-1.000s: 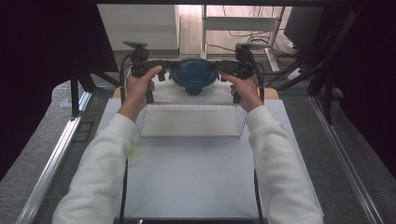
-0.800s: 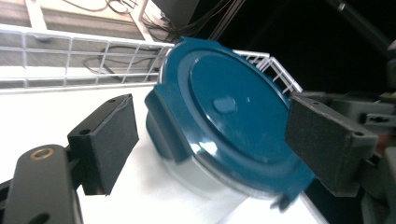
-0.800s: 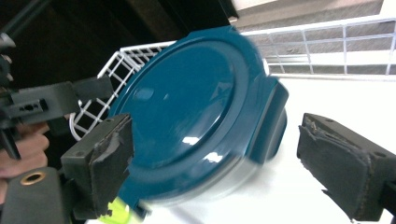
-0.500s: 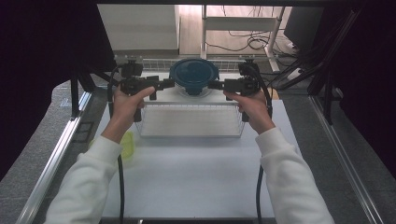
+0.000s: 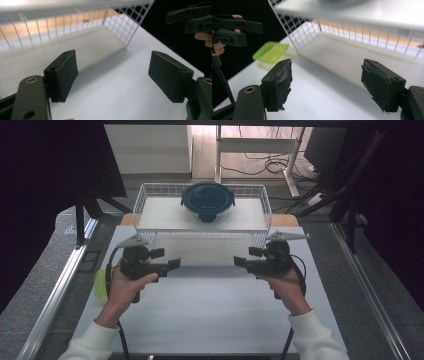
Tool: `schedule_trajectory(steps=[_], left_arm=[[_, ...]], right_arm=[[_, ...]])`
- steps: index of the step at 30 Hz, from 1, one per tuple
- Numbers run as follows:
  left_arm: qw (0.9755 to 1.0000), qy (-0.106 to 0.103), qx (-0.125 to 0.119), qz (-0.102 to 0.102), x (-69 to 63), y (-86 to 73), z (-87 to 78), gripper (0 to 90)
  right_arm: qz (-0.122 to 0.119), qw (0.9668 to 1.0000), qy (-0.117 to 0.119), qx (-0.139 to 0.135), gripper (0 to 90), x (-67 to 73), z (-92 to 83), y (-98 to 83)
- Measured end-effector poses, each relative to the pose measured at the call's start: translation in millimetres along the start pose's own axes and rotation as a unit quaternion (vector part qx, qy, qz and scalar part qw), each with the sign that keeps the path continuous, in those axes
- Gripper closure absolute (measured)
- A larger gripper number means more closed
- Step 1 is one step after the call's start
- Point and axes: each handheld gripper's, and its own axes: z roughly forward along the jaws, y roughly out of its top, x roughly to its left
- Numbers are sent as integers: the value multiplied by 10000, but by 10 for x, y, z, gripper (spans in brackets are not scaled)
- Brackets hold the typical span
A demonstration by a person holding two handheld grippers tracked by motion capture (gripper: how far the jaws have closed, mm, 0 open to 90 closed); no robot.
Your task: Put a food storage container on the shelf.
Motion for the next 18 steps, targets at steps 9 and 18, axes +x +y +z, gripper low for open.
schedule_trajectory(steps=[9, 18], left_arm=[[9983, 208, 543, 60, -5, -544, 70, 232], [9959, 298, 854, -39, -3, -914, 26, 232]], right_arm=[[-92, 9994, -226, 244, 247, 85, -48, -574], [196, 9975, -561, 374, 259, 53, -157, -1061]])
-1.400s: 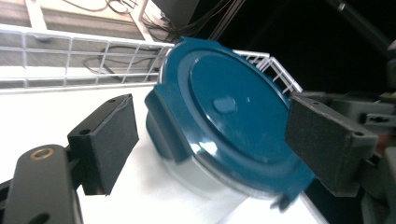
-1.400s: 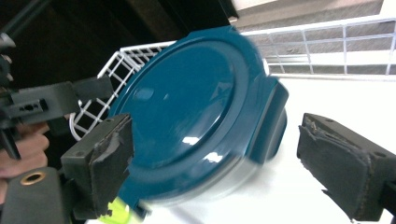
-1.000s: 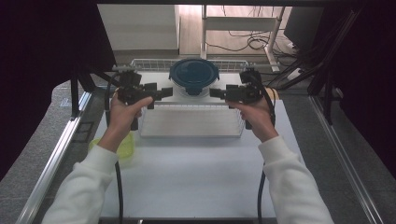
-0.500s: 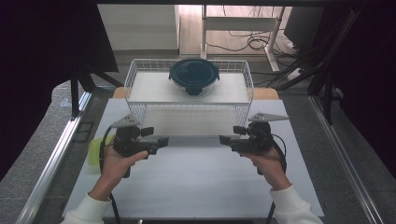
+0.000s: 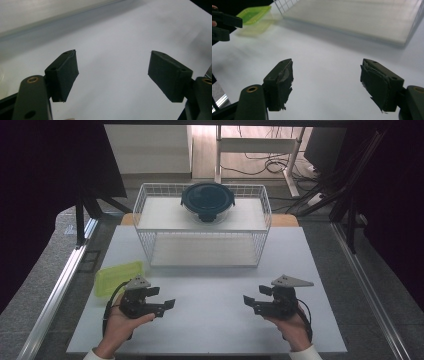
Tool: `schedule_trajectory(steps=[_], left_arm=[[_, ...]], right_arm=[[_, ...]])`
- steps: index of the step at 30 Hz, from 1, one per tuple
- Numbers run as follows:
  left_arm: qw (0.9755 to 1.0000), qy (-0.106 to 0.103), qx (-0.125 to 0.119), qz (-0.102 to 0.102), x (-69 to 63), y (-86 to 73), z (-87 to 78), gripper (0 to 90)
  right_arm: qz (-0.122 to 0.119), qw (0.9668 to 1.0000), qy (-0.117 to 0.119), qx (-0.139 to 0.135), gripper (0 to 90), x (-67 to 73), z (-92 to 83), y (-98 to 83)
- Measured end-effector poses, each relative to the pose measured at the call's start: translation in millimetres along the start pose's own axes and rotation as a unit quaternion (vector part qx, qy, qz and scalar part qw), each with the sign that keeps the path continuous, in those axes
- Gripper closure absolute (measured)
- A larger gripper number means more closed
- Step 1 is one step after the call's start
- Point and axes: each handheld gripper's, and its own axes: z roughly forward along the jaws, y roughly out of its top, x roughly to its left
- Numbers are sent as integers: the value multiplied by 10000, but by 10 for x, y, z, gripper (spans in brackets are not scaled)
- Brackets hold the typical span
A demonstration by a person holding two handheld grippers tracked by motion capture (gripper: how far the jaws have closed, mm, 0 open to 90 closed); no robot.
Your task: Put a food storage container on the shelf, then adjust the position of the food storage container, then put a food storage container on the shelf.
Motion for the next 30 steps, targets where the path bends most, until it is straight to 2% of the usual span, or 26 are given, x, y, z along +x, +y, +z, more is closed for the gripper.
schedule_trajectory(steps=[3, 9, 13, 15, 18, 21, 30], left_arm=[[10000, -10, 56, -46, 16, -48, 27, 239], [9999, 27, 111, -68, 28, -71, 76, 247], [9999, 79, 57, -94, 44, -67, 55, 243], [10000, 55, 9, -83, 35, -53, 24, 244], [9998, -156, -46, -99, 10, -29, -17, 266], [9999, -106, -75, -78, 9, -8, -72, 275], [9988, 147, -398, -251, 126, 102, -413, 284]], right_arm=[[174, 9997, 146, 64, 258, -27, -29, -84], [100, 9999, 77, 53, 260, -63, -13, -83], [136, 9999, 39, 57, 259, -99, -10, -92], [147, 9999, 32, 57, 259, -111, -14, -96], [181, 9998, 95, 60, 259, -120, -9, -87], [193, 9997, 109, 83, 259, -136, 14, -78], [193, 9997, 110, 94, 260, -135, -13, -85]])
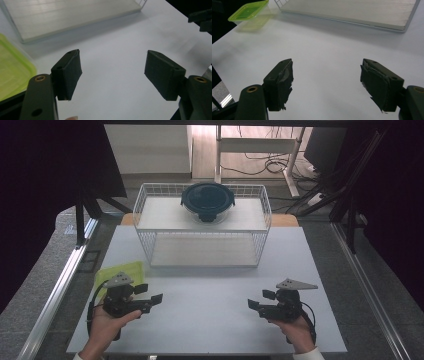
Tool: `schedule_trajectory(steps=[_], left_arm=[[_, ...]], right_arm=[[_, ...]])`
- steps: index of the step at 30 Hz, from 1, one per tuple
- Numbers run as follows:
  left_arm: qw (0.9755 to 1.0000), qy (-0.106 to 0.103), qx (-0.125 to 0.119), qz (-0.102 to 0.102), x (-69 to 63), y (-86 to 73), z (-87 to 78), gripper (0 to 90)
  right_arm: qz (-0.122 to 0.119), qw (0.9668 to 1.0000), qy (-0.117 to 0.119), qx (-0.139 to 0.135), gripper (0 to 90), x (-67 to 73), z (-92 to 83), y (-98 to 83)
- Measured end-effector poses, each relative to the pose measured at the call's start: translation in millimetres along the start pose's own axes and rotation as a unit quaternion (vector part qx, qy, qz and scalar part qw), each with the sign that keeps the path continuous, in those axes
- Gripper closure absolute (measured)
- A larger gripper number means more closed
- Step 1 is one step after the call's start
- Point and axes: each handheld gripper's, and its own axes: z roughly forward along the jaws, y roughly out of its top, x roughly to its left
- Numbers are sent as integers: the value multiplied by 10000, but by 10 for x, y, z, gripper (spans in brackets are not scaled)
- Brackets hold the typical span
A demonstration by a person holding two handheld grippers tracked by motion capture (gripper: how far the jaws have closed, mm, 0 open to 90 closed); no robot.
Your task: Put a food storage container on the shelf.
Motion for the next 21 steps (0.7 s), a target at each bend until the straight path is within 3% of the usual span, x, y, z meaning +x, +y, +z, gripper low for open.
schedule_trajectory(steps=[4, 13, 21], left_arm=[[9999, -1, -12, -117, 60, 2, -17, 286], [10000, -22, 22, -43, 57, 87, 14, 300], [9999, 110, -21, -28, 126, 193, -61, 323]], right_arm=[[-4, 10000, -15, -21, 260, -13, 0, 10], [16, 10000, -39, 38, 258, -26, 21, -5], [12, 10000, -40, 33, 258, -24, 14, 0]])
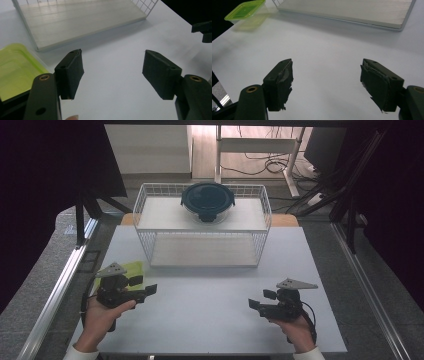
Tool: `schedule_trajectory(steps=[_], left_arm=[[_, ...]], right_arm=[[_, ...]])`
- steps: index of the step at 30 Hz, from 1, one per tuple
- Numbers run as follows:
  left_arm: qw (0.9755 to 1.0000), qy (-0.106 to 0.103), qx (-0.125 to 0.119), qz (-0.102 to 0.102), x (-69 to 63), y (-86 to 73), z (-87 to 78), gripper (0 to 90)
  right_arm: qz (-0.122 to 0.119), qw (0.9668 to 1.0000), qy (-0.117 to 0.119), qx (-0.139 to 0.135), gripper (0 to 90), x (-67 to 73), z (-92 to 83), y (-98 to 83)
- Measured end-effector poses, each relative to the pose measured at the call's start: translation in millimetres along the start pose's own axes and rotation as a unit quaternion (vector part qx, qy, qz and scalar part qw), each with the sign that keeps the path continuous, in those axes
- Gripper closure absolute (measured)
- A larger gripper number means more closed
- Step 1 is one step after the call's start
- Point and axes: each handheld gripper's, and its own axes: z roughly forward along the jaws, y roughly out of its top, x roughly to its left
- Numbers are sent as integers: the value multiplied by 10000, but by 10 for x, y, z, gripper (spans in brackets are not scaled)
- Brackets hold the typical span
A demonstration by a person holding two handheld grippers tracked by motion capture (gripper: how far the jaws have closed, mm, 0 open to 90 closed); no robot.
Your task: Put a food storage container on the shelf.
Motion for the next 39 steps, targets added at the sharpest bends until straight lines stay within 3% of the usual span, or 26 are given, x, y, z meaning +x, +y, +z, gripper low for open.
schedule_trajectory(steps=[7, 10, 17, 20, 24, 27, 30, 35, 36, 39], left_arm=[[9999, 124, 11, 11, 152, 81, -23, 352], [9998, 211, 1, -18, 279, 133, -19, 372], [9981, 582, 196, -84, 777, 297, 87, 430], [9972, 627, 344, -206, 991, 336, 170, 482], [9942, 843, 640, -182, 1229, 382, 308, 607], [9905, 1060, 860, -160, 1376, 403, 397, 718], [9882, 1126, 1013, -214, 1501, 411, 457, 808], [9789, 1450, 1439, -28, 1664, 385, 574, 881], [9759, 1527, 1558, 61, 1687, 368, 605, 887], [9733, 1511, 1717, 171, 1723, 333, 653, 894]], right_arm=[[22, 10000, -6, 61, 258, -18, 35, -14], [30, 10000, -7, 76, 258, -22, 44, -17], [40, 9999, 5, 100, 258, -27, 53, -17], [41, 9999, 7, 109, 258, -29, 61, -18], [50, 9999, 9, 145, 258, -44, 85, -27], [61, 9998, 5, 175, 258, -55, 102, -37], [74, 9998, 6, 199, 258, -56, 114, -45], [86, 9997, -4, 216, 258, -73, 120, -50], [91, 9997, -4, 216, 258, -77, 122, -51], [113, 9997, -21, 215, 258, -90, 125, -57]])
